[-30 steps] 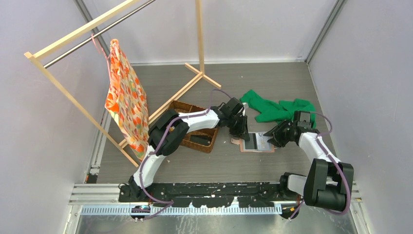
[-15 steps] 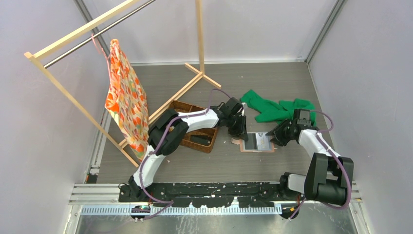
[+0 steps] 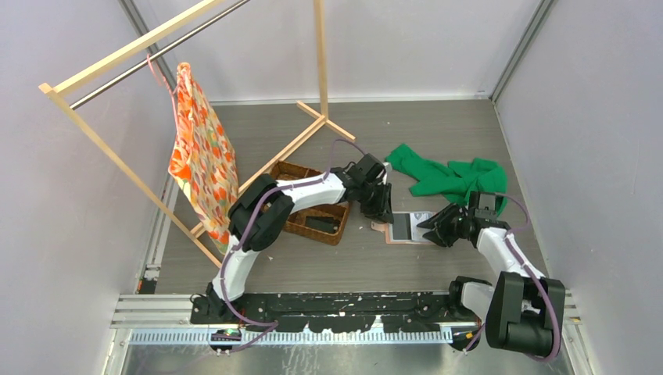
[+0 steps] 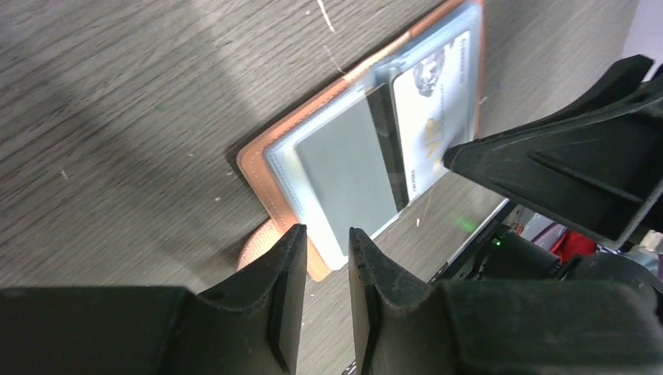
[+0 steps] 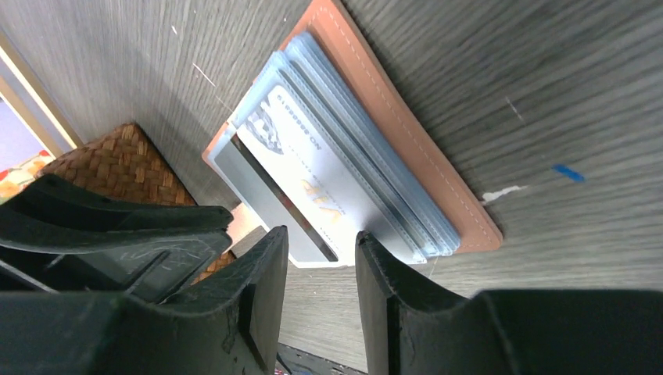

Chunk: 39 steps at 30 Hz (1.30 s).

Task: Take the credit cards out of the card holder
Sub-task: Remove the credit card from the card holder.

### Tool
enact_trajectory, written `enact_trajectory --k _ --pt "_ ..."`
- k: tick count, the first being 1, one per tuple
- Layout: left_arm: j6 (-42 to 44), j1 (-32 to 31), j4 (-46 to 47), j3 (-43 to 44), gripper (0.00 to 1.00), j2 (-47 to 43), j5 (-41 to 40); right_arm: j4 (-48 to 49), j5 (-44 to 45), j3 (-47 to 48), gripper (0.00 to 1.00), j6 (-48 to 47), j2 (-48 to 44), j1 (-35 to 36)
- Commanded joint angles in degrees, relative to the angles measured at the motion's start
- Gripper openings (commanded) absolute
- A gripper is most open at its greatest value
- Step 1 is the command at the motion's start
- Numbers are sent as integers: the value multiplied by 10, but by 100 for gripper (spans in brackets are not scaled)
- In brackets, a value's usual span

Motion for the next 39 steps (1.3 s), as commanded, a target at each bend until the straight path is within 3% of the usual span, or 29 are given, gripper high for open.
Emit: enact_trajectory --k 1,7,11,20,28,39 --pt "-3 -1 23 0 29 -37 33 -27 -6 -9 43 4 -30 4" --pt "-23 -19 46 15 38 -30 60 -91 76 63 44 -32 -64 3" --pt "-38 -29 48 35 46 -11 55 -84 93 105 45 -46 -10 2" --pt "-84 -29 94 52 49 27 71 -16 71 119 45 -31 78 1" --pt "-126 -28 164 17 49 38 72 1 70 90 45 -34 93 1" --pt "-127 -27 154 22 48 47 73 4 76 58 45 -36 88 1"
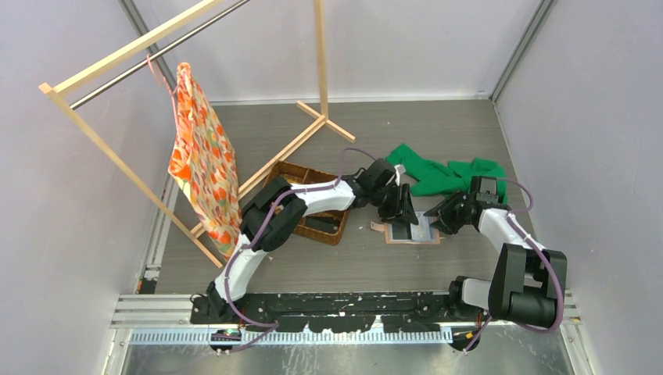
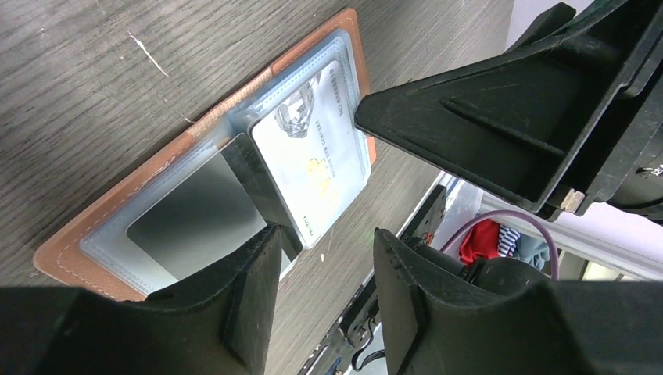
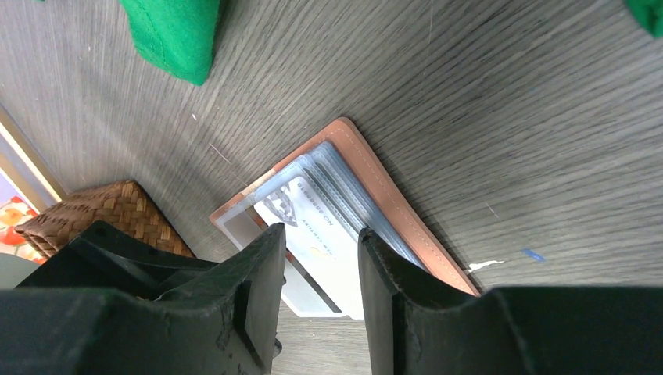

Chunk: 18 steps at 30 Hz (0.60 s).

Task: Take the credit cards out of the card holder
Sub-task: Remove the credit card from the card holder.

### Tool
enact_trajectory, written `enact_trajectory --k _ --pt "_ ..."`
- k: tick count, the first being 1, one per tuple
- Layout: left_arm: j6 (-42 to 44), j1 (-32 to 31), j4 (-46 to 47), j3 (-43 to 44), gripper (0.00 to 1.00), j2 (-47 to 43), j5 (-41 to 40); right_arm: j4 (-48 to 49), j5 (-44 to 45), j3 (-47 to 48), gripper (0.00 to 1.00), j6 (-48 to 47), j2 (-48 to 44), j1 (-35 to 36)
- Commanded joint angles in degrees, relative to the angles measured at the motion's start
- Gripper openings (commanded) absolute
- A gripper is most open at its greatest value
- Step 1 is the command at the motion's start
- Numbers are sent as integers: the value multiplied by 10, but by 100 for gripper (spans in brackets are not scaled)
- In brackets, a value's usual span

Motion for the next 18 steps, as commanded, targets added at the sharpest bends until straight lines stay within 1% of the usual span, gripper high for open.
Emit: enact_trajectory --k 1,5,7,9,10,18 --pt "0 3 14 0 48 1 7 3 7 -25 45 -6 -8 0" --pt "4 6 7 -10 47 -1 1 8 -8 -41 45 -2 -13 1" --pt "5 9 7 -17 44 -2 1 13 -14 -52 45 0 -14 2" --pt "4 10 10 -23 38 -2 0 14 -16 -58 45 -2 -14 1" --pt "3 11 12 -27 37 -2 0 16 -17 -61 45 -2 -13 2" --pt "3 13 17 -34 38 2 -3 21 -24 -67 45 3 -10 2"
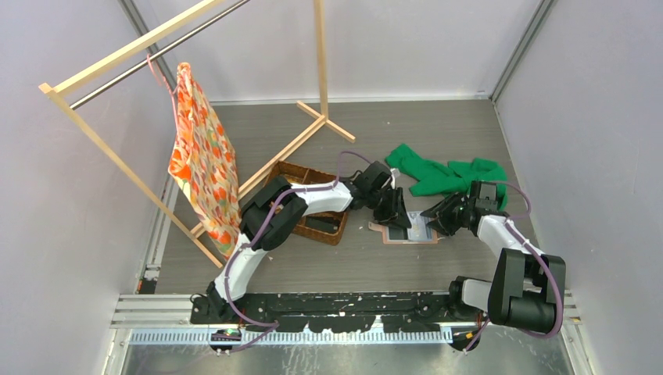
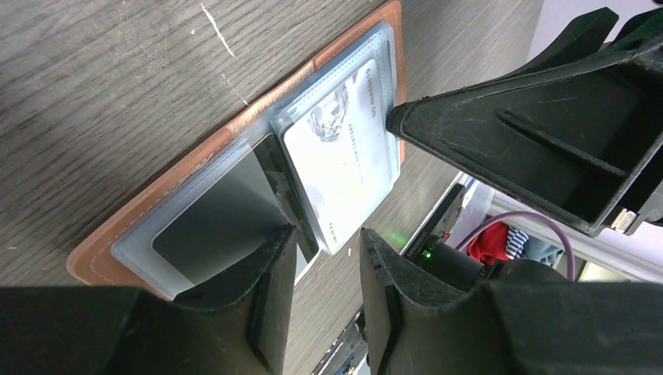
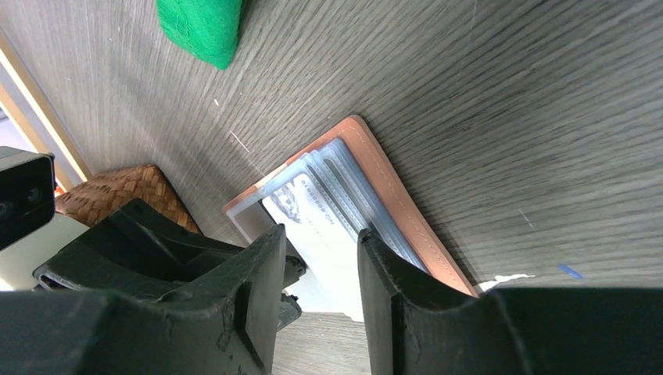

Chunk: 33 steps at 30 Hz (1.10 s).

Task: Take the credit cards out of the card holder
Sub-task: Remove the credit card from the card holder.

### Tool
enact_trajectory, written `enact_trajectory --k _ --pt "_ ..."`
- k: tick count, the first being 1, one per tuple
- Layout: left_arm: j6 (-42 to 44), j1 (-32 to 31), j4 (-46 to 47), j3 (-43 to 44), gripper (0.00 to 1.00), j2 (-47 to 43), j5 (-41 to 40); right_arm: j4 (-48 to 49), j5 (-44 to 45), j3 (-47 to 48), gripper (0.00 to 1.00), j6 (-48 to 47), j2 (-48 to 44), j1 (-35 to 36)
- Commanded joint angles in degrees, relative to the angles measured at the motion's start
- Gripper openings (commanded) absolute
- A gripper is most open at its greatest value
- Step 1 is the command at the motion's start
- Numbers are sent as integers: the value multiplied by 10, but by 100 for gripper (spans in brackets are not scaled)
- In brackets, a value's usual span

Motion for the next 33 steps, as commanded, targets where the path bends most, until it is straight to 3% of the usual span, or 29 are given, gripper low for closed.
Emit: enact_trajectory --k 1,21,33 --pt "2 4 14 -7 38 0 -4 -39 17 -25 45 -9 11 3" --pt "-34 6 119 -58 35 16 -6 -37 15 -25 45 -11 20 3" --pt "-37 5 123 -54 34 32 -11 -36 13 -26 45 -11 18 3"
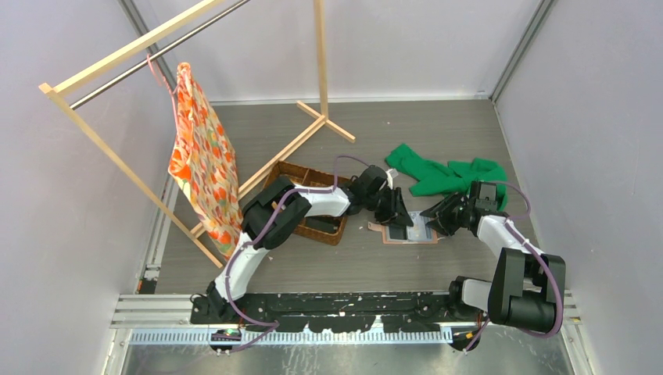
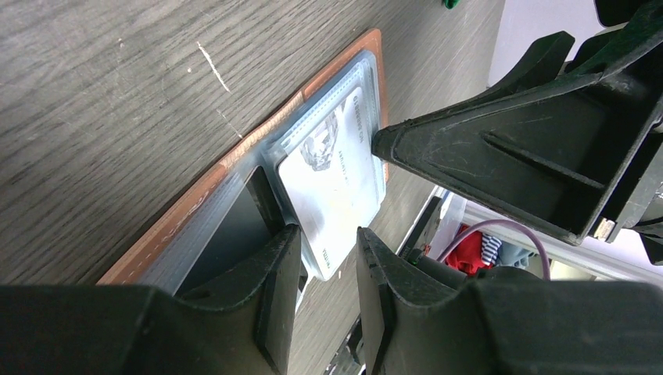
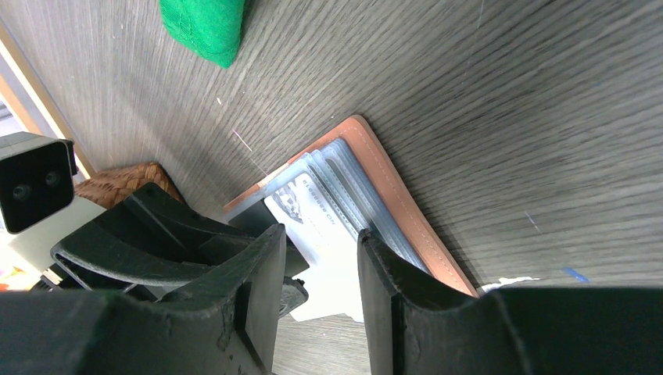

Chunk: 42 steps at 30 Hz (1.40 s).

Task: Take the credit cards out of the card holder
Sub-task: Remove the credit card from the card holder.

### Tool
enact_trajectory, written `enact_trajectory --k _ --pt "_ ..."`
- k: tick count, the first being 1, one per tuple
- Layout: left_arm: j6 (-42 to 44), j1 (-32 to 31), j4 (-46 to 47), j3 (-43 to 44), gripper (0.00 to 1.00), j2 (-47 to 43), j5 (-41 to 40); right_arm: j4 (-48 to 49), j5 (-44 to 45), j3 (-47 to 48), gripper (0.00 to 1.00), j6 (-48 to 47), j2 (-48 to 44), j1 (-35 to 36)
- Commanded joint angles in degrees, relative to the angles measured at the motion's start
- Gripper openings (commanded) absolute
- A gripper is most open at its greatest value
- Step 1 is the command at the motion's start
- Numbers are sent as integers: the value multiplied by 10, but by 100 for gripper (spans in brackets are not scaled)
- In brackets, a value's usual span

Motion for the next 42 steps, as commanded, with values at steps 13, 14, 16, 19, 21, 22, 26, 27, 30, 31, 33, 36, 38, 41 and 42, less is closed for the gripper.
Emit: enact_trajectory --k 13,14,16,19,21,22,26,27,30,31,33,36,38,41,42 --pt "53 0 -66 -26 40 1 -71 -44 15 -24 45 -13 15 3" --pt "54 0 -67 -28 39 0 -72 -44 14 -24 45 -13 17 3" --pt "54 0 -65 -30 36 2 -72 -43 12 -24 45 -14 19 3" --pt "50 0 -61 -30 32 6 -69 -43 10 -23 45 -14 23 3" --pt "48 0 -60 -30 32 7 -71 -43 10 -23 45 -14 23 4" --pt "49 0 -61 -30 32 7 -73 -43 10 -23 45 -14 23 3" --pt "54 0 -72 -26 38 7 -82 -43 10 -23 45 -14 24 3" --pt "56 0 -77 -24 38 8 -85 -43 10 -23 45 -14 24 3" --pt "63 0 -97 -15 38 13 -96 -43 9 -23 45 -14 24 3" --pt "65 0 -107 -14 37 14 -101 -43 9 -23 45 -14 23 3" --pt "72 -1 -124 -9 37 13 -113 -43 10 -22 45 -14 24 3" --pt "81 -3 -143 -4 35 12 -124 -43 10 -22 45 -14 25 3" --pt "80 -3 -141 -3 33 14 -123 -43 10 -22 45 -14 25 3" --pt "74 -3 -135 -3 30 18 -118 -43 10 -22 45 -14 26 3" --pt "72 -3 -133 -2 29 20 -117 -43 10 -22 45 -14 25 3"
